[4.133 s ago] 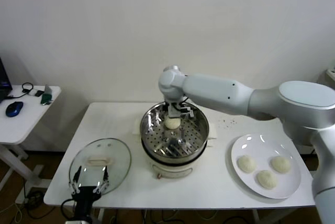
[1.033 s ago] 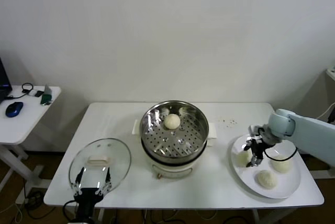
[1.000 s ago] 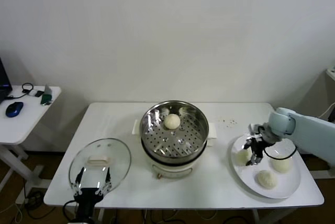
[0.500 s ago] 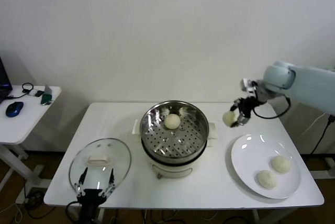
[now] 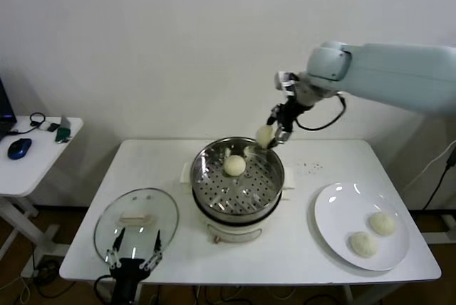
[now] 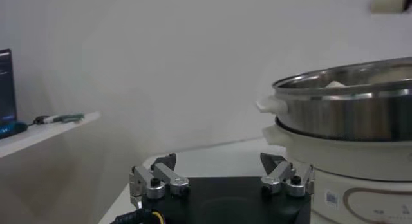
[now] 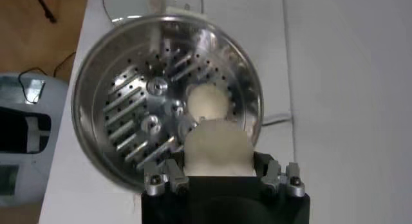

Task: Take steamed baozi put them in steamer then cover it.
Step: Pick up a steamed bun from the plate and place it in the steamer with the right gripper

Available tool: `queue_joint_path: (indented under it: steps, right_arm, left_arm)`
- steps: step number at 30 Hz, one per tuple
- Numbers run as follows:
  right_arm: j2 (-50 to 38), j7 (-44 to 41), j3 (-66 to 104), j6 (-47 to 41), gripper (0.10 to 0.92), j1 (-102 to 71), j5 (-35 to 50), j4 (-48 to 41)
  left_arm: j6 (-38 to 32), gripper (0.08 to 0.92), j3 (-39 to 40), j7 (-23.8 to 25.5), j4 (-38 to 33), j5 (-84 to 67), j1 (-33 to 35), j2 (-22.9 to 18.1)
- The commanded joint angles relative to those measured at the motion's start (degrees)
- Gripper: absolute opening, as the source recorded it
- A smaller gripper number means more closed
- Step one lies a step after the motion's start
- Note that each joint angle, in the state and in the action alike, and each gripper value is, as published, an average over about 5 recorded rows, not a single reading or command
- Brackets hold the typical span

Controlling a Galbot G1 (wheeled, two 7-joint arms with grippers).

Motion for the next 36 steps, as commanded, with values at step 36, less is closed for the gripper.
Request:
queue_joint_path:
  steps: [36]
  right_arm:
    - [15.5,1.6,1.1,-3.9,0.793,-13.9,-5.0,-5.6]
  left_arm:
    - [-0.1,0.823,-0.7,0.0,0.0,-0.9,0.3,0.8]
